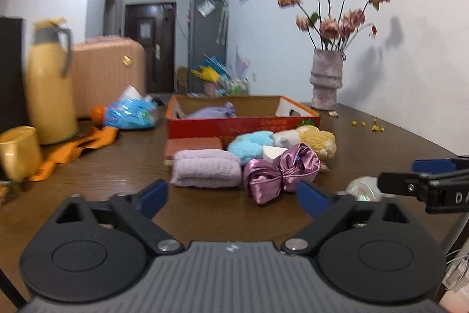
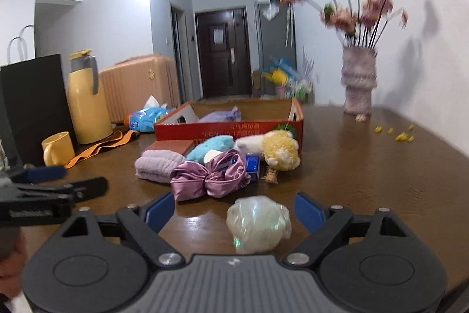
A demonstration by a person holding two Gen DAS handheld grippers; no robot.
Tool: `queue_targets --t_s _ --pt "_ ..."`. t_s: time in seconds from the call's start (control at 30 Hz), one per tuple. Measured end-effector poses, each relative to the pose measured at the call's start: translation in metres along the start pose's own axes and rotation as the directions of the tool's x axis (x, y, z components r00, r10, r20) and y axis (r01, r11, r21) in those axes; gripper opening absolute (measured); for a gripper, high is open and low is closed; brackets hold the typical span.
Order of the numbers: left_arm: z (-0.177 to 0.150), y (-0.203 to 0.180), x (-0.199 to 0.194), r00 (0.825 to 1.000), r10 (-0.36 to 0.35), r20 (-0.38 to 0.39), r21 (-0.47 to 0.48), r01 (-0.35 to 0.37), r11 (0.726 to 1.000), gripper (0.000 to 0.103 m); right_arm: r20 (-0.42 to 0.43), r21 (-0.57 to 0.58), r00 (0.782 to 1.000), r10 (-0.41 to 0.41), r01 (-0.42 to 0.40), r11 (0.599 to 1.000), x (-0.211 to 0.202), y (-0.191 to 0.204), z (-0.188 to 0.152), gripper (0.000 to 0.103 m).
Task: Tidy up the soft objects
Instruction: 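Reach the right tool to the pink satin bow and close on it, then carry the pink bow with the right tool into the box and release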
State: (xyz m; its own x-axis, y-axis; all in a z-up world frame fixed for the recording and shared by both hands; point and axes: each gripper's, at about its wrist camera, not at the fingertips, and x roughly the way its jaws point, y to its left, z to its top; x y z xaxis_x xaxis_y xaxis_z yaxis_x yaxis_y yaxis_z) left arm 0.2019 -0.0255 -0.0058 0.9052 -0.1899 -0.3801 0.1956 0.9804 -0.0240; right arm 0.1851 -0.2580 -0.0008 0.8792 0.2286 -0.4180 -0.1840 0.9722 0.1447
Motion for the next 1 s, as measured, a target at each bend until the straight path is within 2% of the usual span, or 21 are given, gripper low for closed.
queue_targets --t_s 0.07,0.13,0.23,0.3,0.37,0.4,0.47,0.5,0.53,0.6,0.73,0.87,1.0 --pt "0.006 0.002 0.028 0.999 -0.041 -0.035 -0.019 0.040 0.999 0.079 -0.038 0.019 0.999 0.027 -0.026 0.999 0.027 -0.011 0.015 0.072" --pt "0.009 0.004 0.056 0.993 -0.083 -0.085 -0.053 0.078 0.996 0.068 -0.091 0.033 0.994 0.054 -0.051 0.998 0.059 -0.021 0.030 0.068" --pt "0.010 0.009 0.094 0.976 -0.147 -0.163 -0.116 0.129 0.985 0.056 -0.170 0.066 0.981 0.091 -0.081 0.995 0.102 -0.030 0.043 0.058" --pt "0.009 0.012 0.108 0.970 -0.171 -0.171 -0.146 0.146 0.978 0.056 -0.210 0.083 0.971 0.118 -0.102 0.991 0.129 -0.034 0.049 0.053" --pt "0.007 0.014 0.117 0.965 -0.189 -0.180 -0.160 0.161 0.974 0.051 -0.239 0.087 0.964 0.115 -0.097 0.992 0.149 -0.034 0.051 0.049" --pt "0.006 0.016 0.121 0.963 -0.196 -0.187 -0.169 0.165 0.972 0.045 -0.249 0.088 0.961 0.119 -0.100 0.991 0.157 -0.034 0.051 0.047" --pt "0.004 0.021 0.129 0.954 -0.230 -0.192 -0.195 0.193 0.962 0.028 -0.271 0.102 0.953 0.135 -0.111 0.989 0.172 -0.033 0.050 0.033" --pt "0.005 0.022 0.130 0.949 -0.249 -0.191 -0.205 0.209 0.956 0.022 -0.274 0.109 0.951 0.146 -0.120 0.987 0.176 -0.034 0.050 0.026" --pt "0.006 0.022 0.131 0.948 -0.253 -0.191 -0.209 0.212 0.955 0.022 -0.282 0.119 0.946 0.158 -0.129 0.984 0.179 -0.034 0.049 0.019" --pt "0.007 0.020 0.129 0.952 -0.245 -0.183 -0.195 0.209 0.958 0.018 -0.270 0.126 0.949 0.160 -0.129 0.983 0.179 -0.033 0.047 0.018" --pt "0.014 0.017 0.116 0.956 -0.245 -0.162 -0.185 0.215 0.959 0.016 -0.235 0.129 0.957 0.167 -0.140 0.982 0.164 -0.029 0.051 0.008" --pt "0.029 0.012 0.077 0.968 -0.239 -0.074 -0.138 0.227 0.964 0.015 -0.184 0.102 0.966 0.183 -0.166 0.981 0.131 -0.020 0.059 0.008" --pt "0.037 0.008 0.037 0.974 -0.224 -0.025 -0.115 0.220 0.969 0.015 -0.114 0.095 0.971 0.209 -0.198 0.975 0.091 -0.010 0.065 0.008"
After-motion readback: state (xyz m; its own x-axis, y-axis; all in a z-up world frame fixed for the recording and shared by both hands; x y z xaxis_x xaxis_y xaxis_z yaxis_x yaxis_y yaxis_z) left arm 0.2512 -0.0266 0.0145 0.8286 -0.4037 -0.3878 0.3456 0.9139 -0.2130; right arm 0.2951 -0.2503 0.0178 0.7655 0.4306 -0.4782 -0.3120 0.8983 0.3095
